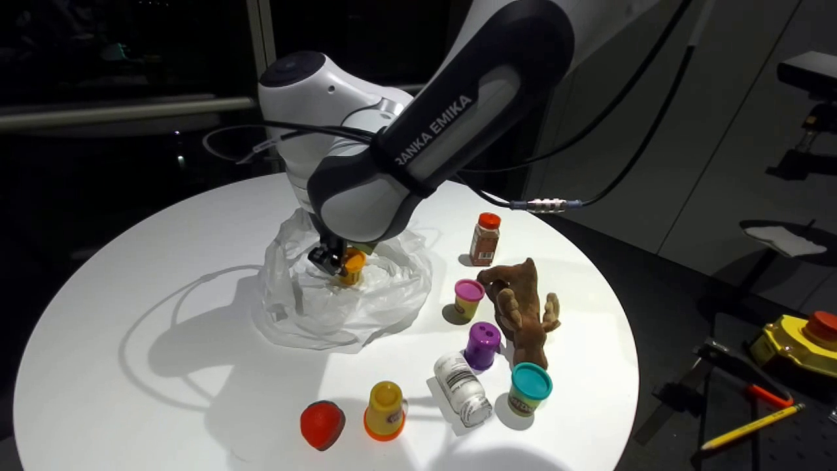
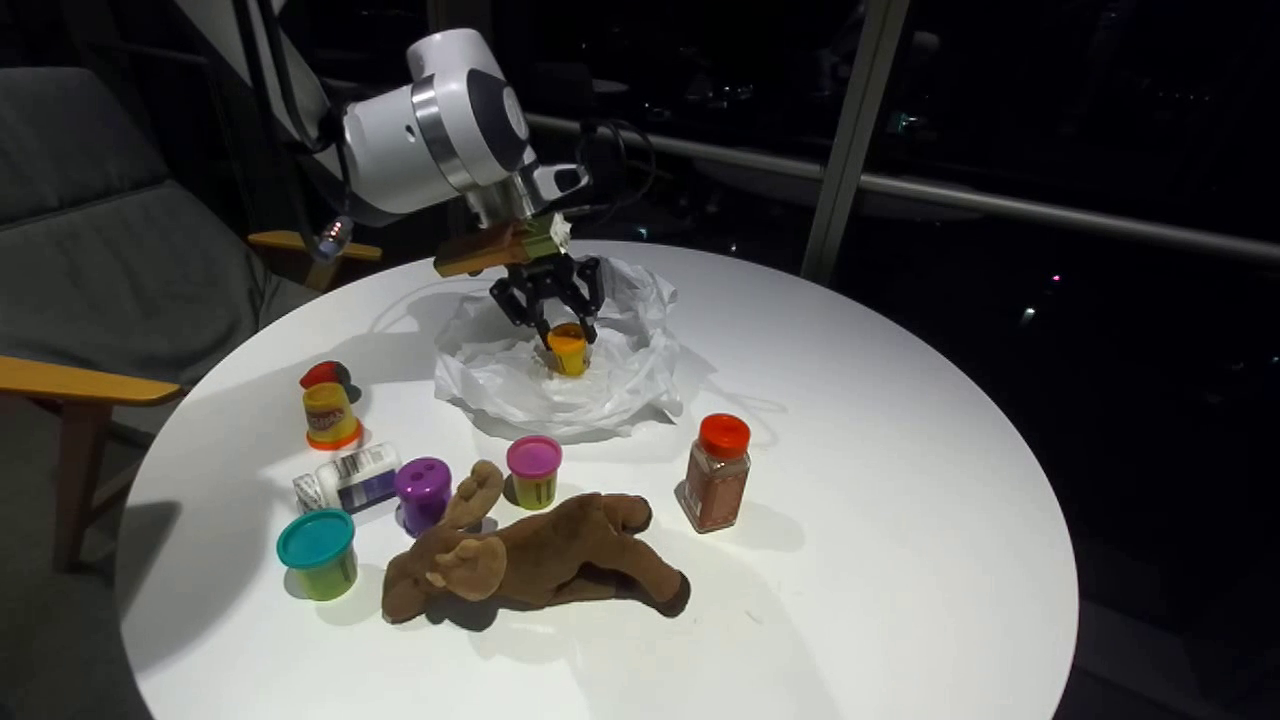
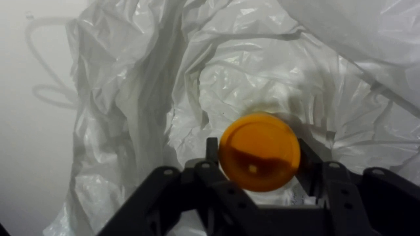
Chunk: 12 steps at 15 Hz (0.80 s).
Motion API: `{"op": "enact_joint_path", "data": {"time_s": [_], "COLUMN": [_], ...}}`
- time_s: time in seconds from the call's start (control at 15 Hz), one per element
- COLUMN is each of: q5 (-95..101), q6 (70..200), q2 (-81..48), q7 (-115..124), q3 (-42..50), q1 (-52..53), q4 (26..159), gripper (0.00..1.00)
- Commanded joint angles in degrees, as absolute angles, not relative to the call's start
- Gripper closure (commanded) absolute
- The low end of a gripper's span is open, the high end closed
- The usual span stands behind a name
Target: Put all the objects in the plastic bag
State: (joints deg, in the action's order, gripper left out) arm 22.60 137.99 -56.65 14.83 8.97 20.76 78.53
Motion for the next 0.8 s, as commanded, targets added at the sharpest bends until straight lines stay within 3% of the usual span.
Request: {"op": "enact_joint_path", "data": {"time_s": [0.0, 0.13, 0.73], "q5": [24.07, 24.29, 24.45], "q6": [135.63, 135.52, 135.58], "q2": [-56.22, -53.21, -33.14], "q7": [16.57, 17.28, 22.04], "q3": [10.97, 11.68, 12.97], "q1": [22.00, 22.41, 18.33], "q4": [76.58, 78.89, 101.30], "gripper": [0.08, 0.00, 0.00]}}
